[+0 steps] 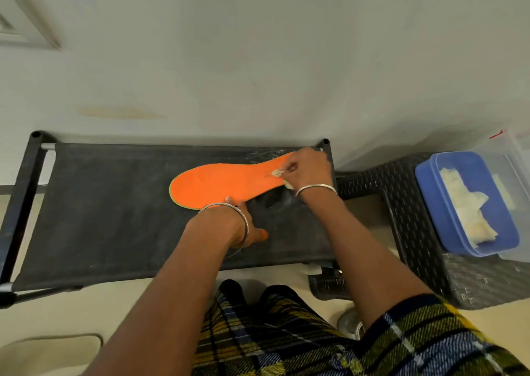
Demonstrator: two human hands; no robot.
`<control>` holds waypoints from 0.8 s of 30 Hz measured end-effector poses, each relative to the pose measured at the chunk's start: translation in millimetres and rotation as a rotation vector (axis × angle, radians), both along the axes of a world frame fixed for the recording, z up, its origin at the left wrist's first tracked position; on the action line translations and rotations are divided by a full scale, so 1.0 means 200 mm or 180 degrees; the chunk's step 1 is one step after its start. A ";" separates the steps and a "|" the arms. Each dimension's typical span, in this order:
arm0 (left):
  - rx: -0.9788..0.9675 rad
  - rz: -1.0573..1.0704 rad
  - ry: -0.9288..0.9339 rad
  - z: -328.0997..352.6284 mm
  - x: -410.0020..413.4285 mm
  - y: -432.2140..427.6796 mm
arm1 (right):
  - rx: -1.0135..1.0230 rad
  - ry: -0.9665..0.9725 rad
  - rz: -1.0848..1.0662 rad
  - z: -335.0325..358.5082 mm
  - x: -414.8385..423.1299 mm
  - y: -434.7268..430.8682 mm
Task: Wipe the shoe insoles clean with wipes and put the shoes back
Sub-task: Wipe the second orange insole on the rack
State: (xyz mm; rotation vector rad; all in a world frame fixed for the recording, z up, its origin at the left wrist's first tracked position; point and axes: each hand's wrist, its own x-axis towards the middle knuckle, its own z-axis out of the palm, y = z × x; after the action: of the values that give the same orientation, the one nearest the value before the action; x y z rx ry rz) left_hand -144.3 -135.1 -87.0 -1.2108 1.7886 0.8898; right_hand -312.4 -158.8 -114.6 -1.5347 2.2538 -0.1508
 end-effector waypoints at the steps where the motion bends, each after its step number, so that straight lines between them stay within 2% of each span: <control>1: 0.0019 0.0000 -0.0002 0.00 0.00 0.00 | -0.0045 0.0060 -0.0152 0.00 -0.04 0.00; 5: -0.0011 0.0013 -0.0020 0.01 -0.01 0.00 | -0.0011 0.0245 -0.0064 0.00 -0.01 0.01; 9: 0.0000 0.0044 -0.0047 0.01 -0.04 0.01 | 0.0052 -0.0199 0.0368 0.00 0.13 0.01; 12: 0.0024 0.0090 -0.0060 0.01 -0.04 0.01 | 0.0136 -0.0243 0.0665 0.00 0.17 0.02; 19: 0.0056 0.0026 -0.0029 0.00 0.00 0.00 | -0.0186 0.0249 -0.0214 0.02 -0.09 0.00; 22: 0.0032 0.0023 -0.0009 0.01 -0.01 0.00 | -0.0186 0.0270 -0.0046 0.01 -0.02 0.00; 24: 0.0002 0.0043 -0.0001 0.01 -0.02 0.00 | -0.0221 0.0023 0.0238 0.00 0.08 -0.01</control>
State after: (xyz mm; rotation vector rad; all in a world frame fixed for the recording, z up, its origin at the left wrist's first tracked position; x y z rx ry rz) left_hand -149.0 -134.5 -84.9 -1.2237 1.7818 0.8979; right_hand -295.6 -159.9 -113.9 -1.6551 2.2145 -0.2041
